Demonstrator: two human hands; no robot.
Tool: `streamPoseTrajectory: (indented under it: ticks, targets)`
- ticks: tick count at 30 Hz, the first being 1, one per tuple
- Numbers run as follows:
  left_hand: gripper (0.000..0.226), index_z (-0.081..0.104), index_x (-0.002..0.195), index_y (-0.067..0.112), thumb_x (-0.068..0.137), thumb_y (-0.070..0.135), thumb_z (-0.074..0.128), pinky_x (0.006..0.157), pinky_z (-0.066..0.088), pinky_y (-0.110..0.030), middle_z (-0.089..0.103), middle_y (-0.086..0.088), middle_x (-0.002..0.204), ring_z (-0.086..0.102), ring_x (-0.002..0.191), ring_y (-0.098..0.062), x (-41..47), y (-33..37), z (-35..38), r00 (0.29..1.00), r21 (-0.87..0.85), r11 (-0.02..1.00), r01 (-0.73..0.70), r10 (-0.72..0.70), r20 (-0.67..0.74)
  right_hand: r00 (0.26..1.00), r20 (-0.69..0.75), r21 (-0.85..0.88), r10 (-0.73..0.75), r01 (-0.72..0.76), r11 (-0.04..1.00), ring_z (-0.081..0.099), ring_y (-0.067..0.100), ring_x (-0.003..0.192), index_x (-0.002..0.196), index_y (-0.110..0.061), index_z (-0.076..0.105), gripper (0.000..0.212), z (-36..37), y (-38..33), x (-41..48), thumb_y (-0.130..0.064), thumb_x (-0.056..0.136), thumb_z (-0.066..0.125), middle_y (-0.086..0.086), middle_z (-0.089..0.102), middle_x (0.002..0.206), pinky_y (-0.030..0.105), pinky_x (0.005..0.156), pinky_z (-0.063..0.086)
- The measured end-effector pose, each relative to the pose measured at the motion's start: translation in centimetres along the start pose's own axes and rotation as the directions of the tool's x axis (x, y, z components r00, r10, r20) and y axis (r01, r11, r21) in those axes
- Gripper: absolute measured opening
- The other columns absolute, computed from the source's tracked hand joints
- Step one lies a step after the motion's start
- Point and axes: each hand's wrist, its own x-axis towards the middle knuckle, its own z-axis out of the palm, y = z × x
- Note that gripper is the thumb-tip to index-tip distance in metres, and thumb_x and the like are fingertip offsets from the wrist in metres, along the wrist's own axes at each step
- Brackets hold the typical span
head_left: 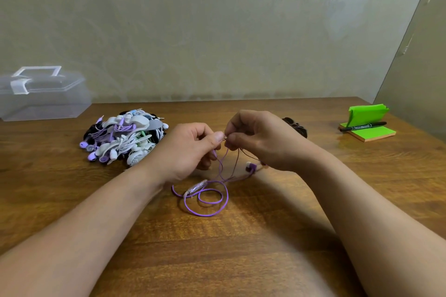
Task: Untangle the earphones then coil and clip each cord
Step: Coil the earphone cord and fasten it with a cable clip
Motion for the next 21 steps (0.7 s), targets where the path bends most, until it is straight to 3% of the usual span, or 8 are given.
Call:
streamPoseTrajectory:
  ticks: [3, 6, 7, 9, 11, 17, 19, 21]
  targets:
    - [0.026, 0.060, 0.081, 0.010, 0.105, 0.018, 0.055, 0.063, 0.055, -0.034, 0.063, -0.005, 0.067, 0.060, 0.060, -0.022, 0.1, 1.2, -0.6, 0.999, -0.293, 0.956, -0.019, 0.005, -0.050, 0.999, 0.034, -0.131, -0.017, 0.021, 0.991, 0.064, -0.005, 0.083, 0.099, -0.026, 0.069, 0.008, -0.1, 0.2, 0.0, -0.019, 0.100, 0.068, -0.010, 0.072, 0.098, 0.008, 0.066, 0.043]
    - [0.029, 0.057, 0.081, 0.010, 0.107, 0.018, 0.046, 0.070, 0.063, -0.033, 0.072, -0.005, 0.075, 0.072, 0.068, -0.017, 0.8, 2.4, -4.0, 0.980, -0.792, 0.604, -0.088, -0.091, -0.179, 0.989, 0.146, -0.331, 0.028, 0.022, 0.943, 0.059, -0.004, 0.088, 0.097, -0.032, 0.066, 0.009, -0.4, 0.6, -0.1, -0.023, 0.098, 0.066, -0.014, 0.061, 0.106, 0.020, 0.075, 0.044]
    - [0.030, 0.054, 0.079, 0.012, 0.107, 0.018, 0.044, 0.071, 0.063, -0.032, 0.074, -0.005, 0.081, 0.074, 0.073, -0.016, 1.0, 2.5, -5.1, 0.969, -0.854, 0.504, -0.129, -0.117, -0.216, 0.984, 0.165, -0.393, 0.060, 0.010, 0.920, 0.057, -0.002, 0.088, 0.096, -0.032, 0.065, 0.007, -0.6, 0.8, -0.1, -0.025, 0.095, 0.066, -0.014, 0.060, 0.106, 0.025, 0.077, 0.045]
    - [0.032, 0.047, 0.076, 0.016, 0.107, 0.017, 0.041, 0.074, 0.063, -0.031, 0.076, -0.007, 0.096, 0.076, 0.081, -0.018, 1.1, 2.2, -6.3, 0.953, -0.886, 0.422, -0.192, -0.135, -0.270, 0.974, 0.187, -0.456, 0.131, -0.032, 0.889, 0.058, 0.004, 0.088, 0.093, -0.031, 0.066, 0.004, -1.1, 1.0, -0.3, -0.028, 0.091, 0.068, -0.013, 0.061, 0.103, 0.033, 0.080, 0.053]
    - [0.030, 0.043, 0.075, 0.017, 0.105, 0.015, 0.040, 0.075, 0.062, -0.030, 0.072, -0.008, 0.108, 0.077, 0.087, -0.022, 1.2, 1.6, -6.7, 0.938, -0.866, 0.447, -0.225, -0.139, -0.316, 0.966, 0.189, -0.434, 0.176, -0.078, 0.897, 0.064, 0.014, 0.086, 0.089, -0.030, 0.065, 0.003, -1.3, 1.0, -0.4, -0.028, 0.088, 0.068, -0.013, 0.063, 0.099, 0.040, 0.076, 0.059]
    - [0.024, 0.050, 0.081, 0.014, 0.104, 0.013, 0.047, 0.064, 0.058, -0.026, 0.063, -0.001, 0.125, 0.075, 0.086, -0.023, 1.2, 1.8, -4.9, 0.932, -0.681, 0.706, -0.195, -0.084, -0.354, 0.959, 0.184, -0.247, 0.217, -0.168, 0.954, 0.065, 0.024, 0.070, 0.083, -0.024, 0.063, 0.003, -1.7, 1.3, -0.5, -0.024, 0.082, 0.065, -0.003, 0.068, 0.086, 0.046, 0.064, 0.054]
    - [0.020, 0.056, 0.086, 0.013, 0.106, 0.015, 0.053, 0.064, 0.061, -0.030, 0.067, -0.006, 0.125, 0.075, 0.087, -0.024, 1.1, 1.8, -4.0, 0.950, -0.536, 0.824, -0.181, 0.006, -0.311, 0.959, 0.173, -0.148, 0.226, -0.202, 0.968, 0.055, 0.019, 0.065, 0.082, -0.021, 0.063, 0.010, -1.8, 1.6, -0.5, -0.029, 0.077, 0.064, -0.004, 0.061, 0.075, 0.042, 0.061, 0.044]
    - [0.016, 0.065, 0.093, 0.013, 0.105, 0.019, 0.056, 0.077, 0.061, -0.033, 0.072, -0.010, 0.121, 0.071, 0.094, -0.021, 1.0, 1.5, -2.9, 0.964, -0.322, 0.931, -0.173, 0.092, -0.250, 0.955, 0.147, -0.115, 0.256, -0.240, 0.964, 0.053, 0.016, 0.068, 0.081, -0.023, 0.063, 0.012, -1.8, 2.0, -0.3, -0.034, 0.077, 0.065, -0.007, 0.061, 0.074, 0.039, 0.065, 0.044]
